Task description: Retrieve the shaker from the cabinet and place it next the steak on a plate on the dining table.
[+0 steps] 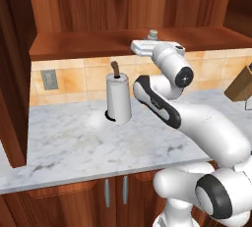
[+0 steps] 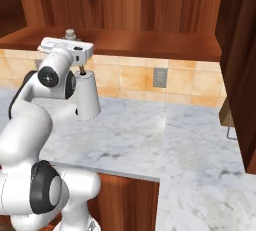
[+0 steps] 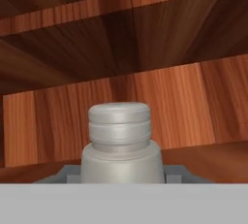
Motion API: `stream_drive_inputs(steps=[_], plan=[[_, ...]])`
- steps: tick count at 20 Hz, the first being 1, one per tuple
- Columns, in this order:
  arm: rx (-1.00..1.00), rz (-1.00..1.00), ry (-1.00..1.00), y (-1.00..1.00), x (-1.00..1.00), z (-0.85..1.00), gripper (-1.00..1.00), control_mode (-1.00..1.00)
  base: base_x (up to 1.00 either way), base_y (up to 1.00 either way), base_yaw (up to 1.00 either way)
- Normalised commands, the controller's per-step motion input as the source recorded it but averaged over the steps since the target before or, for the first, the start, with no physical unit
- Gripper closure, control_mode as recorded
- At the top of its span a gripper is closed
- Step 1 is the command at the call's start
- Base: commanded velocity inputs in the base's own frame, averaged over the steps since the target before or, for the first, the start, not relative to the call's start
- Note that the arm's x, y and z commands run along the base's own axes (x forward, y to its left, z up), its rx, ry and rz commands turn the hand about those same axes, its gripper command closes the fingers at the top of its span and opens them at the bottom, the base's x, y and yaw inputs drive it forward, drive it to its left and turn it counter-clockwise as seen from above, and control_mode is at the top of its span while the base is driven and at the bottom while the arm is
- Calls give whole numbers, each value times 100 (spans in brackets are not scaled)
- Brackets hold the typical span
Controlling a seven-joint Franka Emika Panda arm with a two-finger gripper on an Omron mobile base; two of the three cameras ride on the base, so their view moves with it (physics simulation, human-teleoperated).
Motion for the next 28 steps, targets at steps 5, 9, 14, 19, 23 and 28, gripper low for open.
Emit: stream_drive_inputs(steps=[5, 9, 14, 19, 23, 28], plan=[[0, 0, 20, -5, -100, 13, 100, -100, 0, 0, 0], [-6, 0, 19, -1, -100, -5, 100, -100, 0, 0, 0], [-12, 0, 26, -4, -93, -48, 100, -100, 0, 0, 0], [-19, 0, 23, -6, -61, -55, 100, -100, 0, 0, 0], [-5, 0, 3, -23, -100, -23, 100, -100, 0, 0, 0], [-1, 1, 11, -13, -60, -8, 100, 100, -40, -7, 1]])
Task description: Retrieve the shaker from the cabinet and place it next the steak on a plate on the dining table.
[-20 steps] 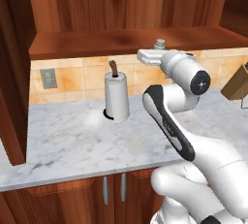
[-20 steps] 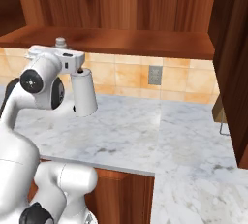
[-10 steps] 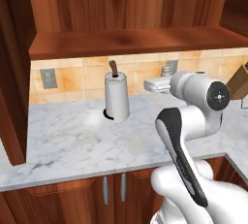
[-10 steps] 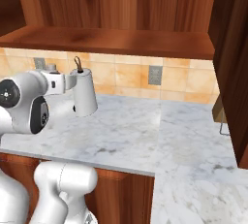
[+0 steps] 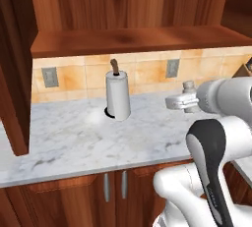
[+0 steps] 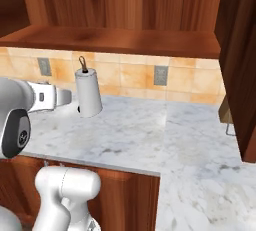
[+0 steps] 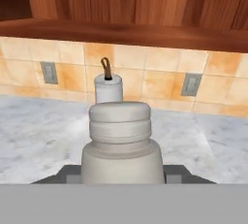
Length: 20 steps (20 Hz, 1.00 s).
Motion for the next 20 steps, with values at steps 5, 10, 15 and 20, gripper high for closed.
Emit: stream_drive_inputs(steps=[5, 10, 15, 20], plan=[[0, 0, 0, 0, 0, 0, 100, 100, -100, 33, 4], [0, 0, 0, 0, 0, 0, 100, 100, -100, 80, 19], [0, 0, 0, 0, 0, 0, 100, 100, -51, 51, 72], [0, 0, 0, 0, 0, 0, 100, 100, -1, 0, 100]])
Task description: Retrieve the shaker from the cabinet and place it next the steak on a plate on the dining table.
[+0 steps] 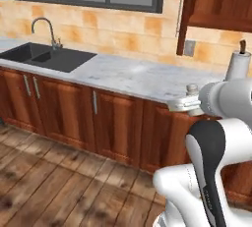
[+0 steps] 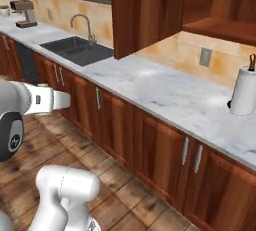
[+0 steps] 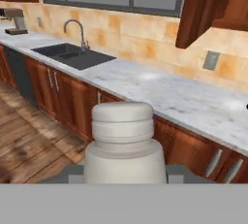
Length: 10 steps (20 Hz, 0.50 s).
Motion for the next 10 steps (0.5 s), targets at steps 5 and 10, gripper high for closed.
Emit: stream_drive_inputs(steps=[5, 10], plan=[[0, 0, 0, 0, 0, 0, 100, 100, 0, 0, 100], [0, 0, 0, 0, 0, 0, 100, 100, 0, 0, 100]])
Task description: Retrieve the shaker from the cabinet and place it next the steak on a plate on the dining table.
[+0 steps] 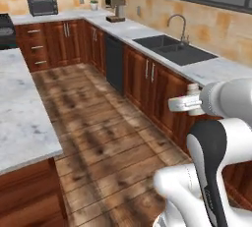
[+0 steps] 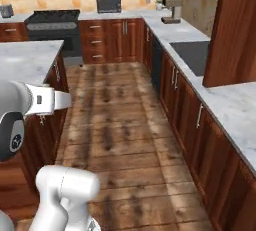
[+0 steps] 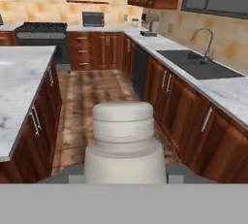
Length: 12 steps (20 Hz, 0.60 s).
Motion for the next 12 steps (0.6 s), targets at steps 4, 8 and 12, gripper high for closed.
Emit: stream_drive_inputs(steps=[4, 8, 12], plan=[[0, 0, 0, 0, 0, 0, 100, 100, -1, 5, 100], [0, 0, 0, 0, 0, 0, 100, 100, -23, 95, 66], [0, 0, 0, 0, 0, 0, 100, 100, -1, 100, 33]])
